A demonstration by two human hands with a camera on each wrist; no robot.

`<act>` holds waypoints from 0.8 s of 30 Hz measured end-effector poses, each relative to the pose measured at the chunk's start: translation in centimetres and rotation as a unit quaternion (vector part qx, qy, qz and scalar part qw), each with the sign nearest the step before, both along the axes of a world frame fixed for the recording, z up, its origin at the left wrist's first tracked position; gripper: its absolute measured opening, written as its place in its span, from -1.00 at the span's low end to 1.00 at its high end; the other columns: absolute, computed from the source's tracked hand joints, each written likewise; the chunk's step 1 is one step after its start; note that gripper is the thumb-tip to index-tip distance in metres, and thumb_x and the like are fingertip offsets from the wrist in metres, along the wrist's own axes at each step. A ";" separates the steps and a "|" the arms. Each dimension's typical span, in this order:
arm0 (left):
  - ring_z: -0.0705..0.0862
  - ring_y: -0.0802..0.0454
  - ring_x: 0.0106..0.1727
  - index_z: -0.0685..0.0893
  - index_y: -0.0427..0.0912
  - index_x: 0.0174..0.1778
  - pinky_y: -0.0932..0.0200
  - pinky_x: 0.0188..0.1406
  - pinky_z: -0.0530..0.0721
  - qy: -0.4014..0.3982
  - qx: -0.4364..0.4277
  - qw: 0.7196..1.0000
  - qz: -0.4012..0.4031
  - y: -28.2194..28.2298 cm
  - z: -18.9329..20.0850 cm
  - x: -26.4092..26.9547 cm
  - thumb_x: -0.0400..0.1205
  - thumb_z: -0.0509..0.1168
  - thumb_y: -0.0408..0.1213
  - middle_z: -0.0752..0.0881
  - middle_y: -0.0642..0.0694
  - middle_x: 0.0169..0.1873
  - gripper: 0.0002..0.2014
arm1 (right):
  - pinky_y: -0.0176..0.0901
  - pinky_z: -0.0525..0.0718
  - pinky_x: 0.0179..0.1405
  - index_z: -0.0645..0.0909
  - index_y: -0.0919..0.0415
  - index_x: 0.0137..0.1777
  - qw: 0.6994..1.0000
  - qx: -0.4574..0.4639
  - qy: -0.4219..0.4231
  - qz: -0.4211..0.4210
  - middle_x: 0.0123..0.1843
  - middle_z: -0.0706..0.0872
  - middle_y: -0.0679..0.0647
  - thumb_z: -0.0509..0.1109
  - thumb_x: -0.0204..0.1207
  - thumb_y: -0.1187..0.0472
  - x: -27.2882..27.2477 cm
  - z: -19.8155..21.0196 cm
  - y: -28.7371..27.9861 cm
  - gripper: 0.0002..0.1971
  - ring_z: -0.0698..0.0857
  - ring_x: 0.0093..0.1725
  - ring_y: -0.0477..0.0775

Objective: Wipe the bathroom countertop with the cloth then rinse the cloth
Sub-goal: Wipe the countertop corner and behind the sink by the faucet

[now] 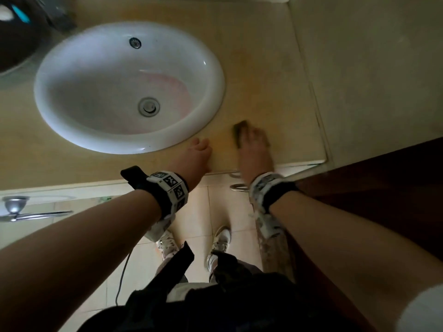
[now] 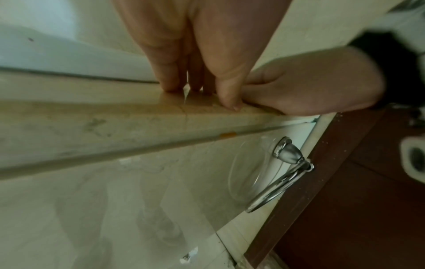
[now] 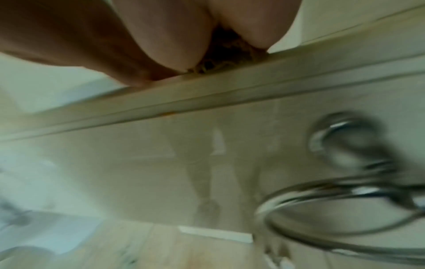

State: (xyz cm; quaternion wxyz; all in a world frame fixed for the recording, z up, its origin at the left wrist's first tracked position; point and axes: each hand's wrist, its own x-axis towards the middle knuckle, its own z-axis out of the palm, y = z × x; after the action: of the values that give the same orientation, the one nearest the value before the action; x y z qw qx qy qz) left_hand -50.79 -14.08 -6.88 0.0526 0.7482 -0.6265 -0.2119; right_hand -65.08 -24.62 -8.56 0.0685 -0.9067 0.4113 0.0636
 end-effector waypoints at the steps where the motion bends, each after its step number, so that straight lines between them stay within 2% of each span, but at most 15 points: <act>1: 0.33 -0.18 0.47 0.55 -0.24 0.37 0.00 0.39 0.38 -0.015 0.016 1.000 -0.018 0.0 0.2 0.0 0.62 0.27 -0.28 0.46 -0.16 0.44 -0.62 | 0.22 0.11 0.62 0.04 0.34 0.65 0.999 0.015 -0.008 0.043 0.66 0.14 0.33 0.07 0.58 0.25 1.7 -0.4 2.6 -0.37 0.14 0.62 0.39; 3: 0.27 -0.15 0.54 0.52 -0.15 0.46 0.09 0.39 0.31 -0.033 0.045 0.997 -0.048 0.0 0.2 0.2 0.70 0.11 -0.24 0.46 -0.12 0.46 -0.61 | 0.17 0.10 0.64 0.05 0.27 0.66 0.996 0.057 -0.013 0.072 0.69 0.09 0.26 0.02 0.60 0.20 2.9 -1.0 5.2 -0.38 0.06 0.67 0.33; 5: 0.30 -0.10 0.53 0.49 -0.19 0.47 0.15 0.36 0.31 -0.016 0.043 0.999 -0.027 -0.1 0.6 0.7 0.69 0.17 -0.20 0.43 -0.11 0.48 -0.59 | 0.15 0.08 0.65 0.05 0.25 0.67 0.995 0.043 0.004 0.095 0.69 0.10 0.25 -0.18 0.59 0.11 2.0 -0.8 3.9 -0.38 0.04 0.67 0.31; 6: 0.33 -0.11 0.52 0.46 -0.22 0.47 0.13 0.39 0.32 0.007 0.041 0.999 -0.016 0.1 0.6 1.0 0.66 0.24 -0.20 0.39 -0.12 0.50 -0.55 | 0.15 0.07 0.65 0.05 0.26 0.67 0.995 0.015 0.010 0.094 0.69 0.11 0.25 -0.18 0.61 0.11 0.9 -0.7 2.4 -0.39 0.06 0.67 0.31; 8: 0.37 -0.15 0.52 0.40 -0.25 0.48 0.02 0.46 0.37 0.032 0.046 0.998 -0.011 0.4 0.6 1.5 0.59 0.35 -0.20 0.34 -0.15 0.52 -0.45 | 0.13 0.07 0.65 0.05 0.31 0.66 0.999 -0.017 0.034 0.004 0.68 0.14 0.27 0.00 0.66 0.18 -1.7 -0.8 -1.3 -0.43 0.10 0.65 0.32; 10: 0.33 -0.15 0.55 0.34 -0.24 0.53 -0.02 0.51 0.34 0.034 0.059 0.998 -0.015 0.9 0.7 1.7 0.57 0.38 -0.16 0.29 -0.15 0.57 -0.37 | 0.17 0.09 0.65 0.09 0.35 0.65 0.996 -0.020 0.047 -0.074 0.68 0.13 0.28 -0.03 0.64 0.21 -4.0 -0.8 -3.9 -0.43 0.09 0.65 0.33; 12: 0.23 -0.13 0.62 0.23 -0.20 0.60 -0.04 0.56 0.28 0.040 0.058 0.997 -0.013 1.4 0.6 1.8 0.56 0.38 -0.13 0.19 -0.13 0.63 -0.28 | 0.18 0.05 0.66 0.08 0.36 0.65 0.994 -0.010 0.053 -0.091 0.69 0.08 0.28 -0.06 0.62 0.18 -3.4 -0.6 -3.7 -0.40 0.06 0.66 0.35; 13: 0.19 -0.12 0.63 0.20 -0.18 0.62 -0.05 0.57 0.27 0.046 0.057 0.997 -0.008 1.8 0.6 1.9 0.57 0.37 -0.15 0.15 -0.12 0.64 -0.28 | 0.16 0.02 0.67 0.04 0.36 0.66 0.994 0.003 0.046 -0.098 0.69 0.07 0.29 -0.02 0.63 0.19 -2.3 -0.3 -2.6 -0.40 0.05 0.66 0.36; 16: 0.15 -0.11 0.64 0.16 -0.18 0.64 0.02 0.62 0.17 0.089 0.021 0.996 0.008 3.0 0.5 2.7 0.60 0.34 -0.26 0.12 -0.13 0.65 -0.28 | 0.15 -0.03 0.66 -0.01 0.38 0.65 0.999 0.012 0.029 -0.022 0.68 0.09 0.33 0.20 0.61 0.20 1.3 0.4 2.3 -0.31 0.06 0.65 0.39; 19: 0.23 -0.21 0.62 0.29 -0.26 0.59 -0.06 0.61 0.23 0.098 -0.073 0.992 0.008 4.5 0.5 3.5 0.59 0.30 -0.46 0.22 -0.26 0.62 -0.38 | -0.01 -0.07 0.63 0.04 0.27 0.67 0.997 0.036 -0.032 0.053 0.69 0.11 0.25 0.17 0.63 0.29 4.7 0.3 6.1 -0.36 0.06 0.67 0.30; 21: 0.26 -0.27 0.60 0.42 -0.31 0.52 -0.11 0.59 0.24 0.091 -0.108 0.990 -0.003 5.3 0.7 4.0 0.58 0.26 -0.56 0.35 -0.29 0.56 -0.46 | -0.07 0.01 0.59 0.20 0.33 0.62 0.990 0.064 -0.082 0.093 0.63 0.28 0.31 0.21 0.61 0.35 7.0 0.6 8.6 -0.43 0.20 0.64 0.30; 22: 0.30 -0.31 0.58 0.48 -0.34 0.47 -0.14 0.57 0.27 0.082 -0.122 0.989 -0.009 5.6 0.8 4.3 0.55 0.28 -0.58 0.44 -0.30 0.50 -0.48 | -0.13 0.14 0.55 0.33 0.40 0.55 0.986 0.079 -0.115 0.089 0.54 0.41 0.37 0.25 0.58 0.37 7.9 1.0 9.4 -0.48 0.35 0.57 0.32; 23: 0.37 -0.37 0.53 0.56 -0.37 0.39 -0.18 0.52 0.31 0.074 -0.134 0.988 -0.016 5.9 0.9 4.6 0.49 0.32 -0.61 0.53 -0.32 0.42 -0.50 | -0.25 0.30 0.44 0.44 0.44 0.46 0.982 0.103 -0.144 0.063 0.43 0.55 0.39 0.28 0.56 0.38 8.5 1.6 9.9 -0.54 0.51 0.45 0.30; 24: 0.46 -0.40 0.46 0.62 -0.39 0.32 -0.20 0.46 0.36 0.069 -0.155 0.985 -0.019 6.1 1.0 4.8 0.42 0.37 -0.64 0.61 -0.34 0.34 -0.50 | -0.43 0.38 0.20 0.55 0.43 0.36 0.978 0.135 -0.158 0.035 0.26 0.67 0.35 0.30 0.56 0.34 8.7 2.1 10.2 -0.62 0.64 0.28 0.27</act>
State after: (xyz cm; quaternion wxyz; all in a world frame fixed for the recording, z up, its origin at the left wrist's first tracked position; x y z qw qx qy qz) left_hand -45.96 -7.94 -5.92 0.2070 0.7029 -0.6605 -0.1639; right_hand -56.39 -14.46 -6.46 0.2518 -0.9014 0.3514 -0.0236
